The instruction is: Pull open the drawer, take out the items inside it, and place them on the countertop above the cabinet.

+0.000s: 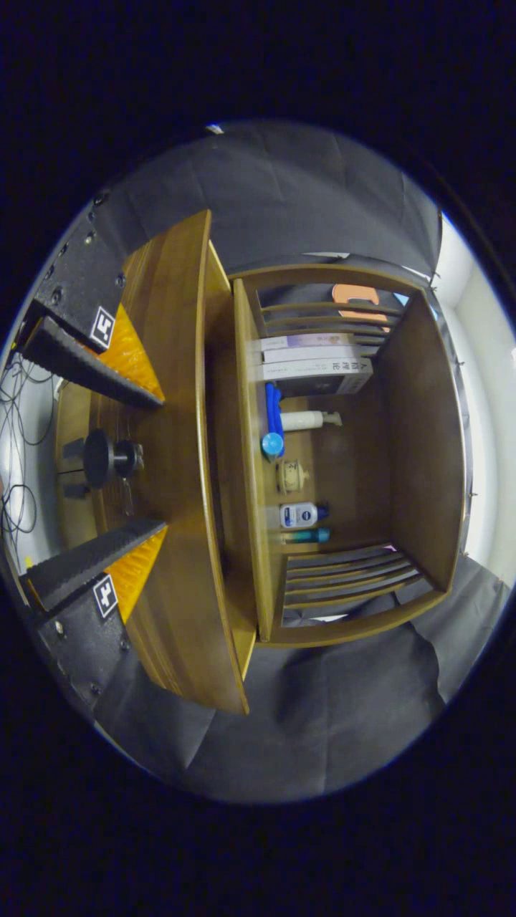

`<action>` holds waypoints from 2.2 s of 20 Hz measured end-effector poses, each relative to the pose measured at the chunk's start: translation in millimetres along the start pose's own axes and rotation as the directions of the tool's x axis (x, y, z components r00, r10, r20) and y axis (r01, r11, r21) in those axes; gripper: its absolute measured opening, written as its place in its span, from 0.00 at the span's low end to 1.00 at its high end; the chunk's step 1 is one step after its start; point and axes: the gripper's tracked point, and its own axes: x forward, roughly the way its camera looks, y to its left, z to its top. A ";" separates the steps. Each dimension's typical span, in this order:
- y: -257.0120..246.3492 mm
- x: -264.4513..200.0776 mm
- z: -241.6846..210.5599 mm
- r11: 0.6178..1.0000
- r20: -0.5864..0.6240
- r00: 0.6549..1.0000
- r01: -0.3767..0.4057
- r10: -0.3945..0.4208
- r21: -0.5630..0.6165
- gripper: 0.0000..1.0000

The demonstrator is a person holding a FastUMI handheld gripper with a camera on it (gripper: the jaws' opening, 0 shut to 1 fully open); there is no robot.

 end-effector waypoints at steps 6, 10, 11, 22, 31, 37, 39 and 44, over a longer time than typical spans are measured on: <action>0.4 43.1 7.6 0.999 -0.022 1.000 0.012 -0.013 -0.034 1.00; 1.9 70.5 13.4 0.999 -0.034 0.999 0.021 -0.022 -0.043 1.00; 2.2 76.6 14.5 0.999 -0.040 0.999 0.021 -0.023 -0.047 1.00; 4.1 106.5 20.7 0.996 -0.042 0.998 0.048 -0.051 -0.074 1.00; 3.9 105.8 20.0 0.996 -0.075 0.996 0.049 -0.054 -0.075 1.00; 2.8 97.5 26.7 1.000 -0.143 0.990 -0.005 0.001 -0.028 1.00; -4.2 86.0 35.6 1.000 -0.136 0.991 -0.006 0.004 -0.016 1.00; -8.9 31.0 53.8 0.999 -0.092 0.995 -0.042 0.040 -0.023 1.00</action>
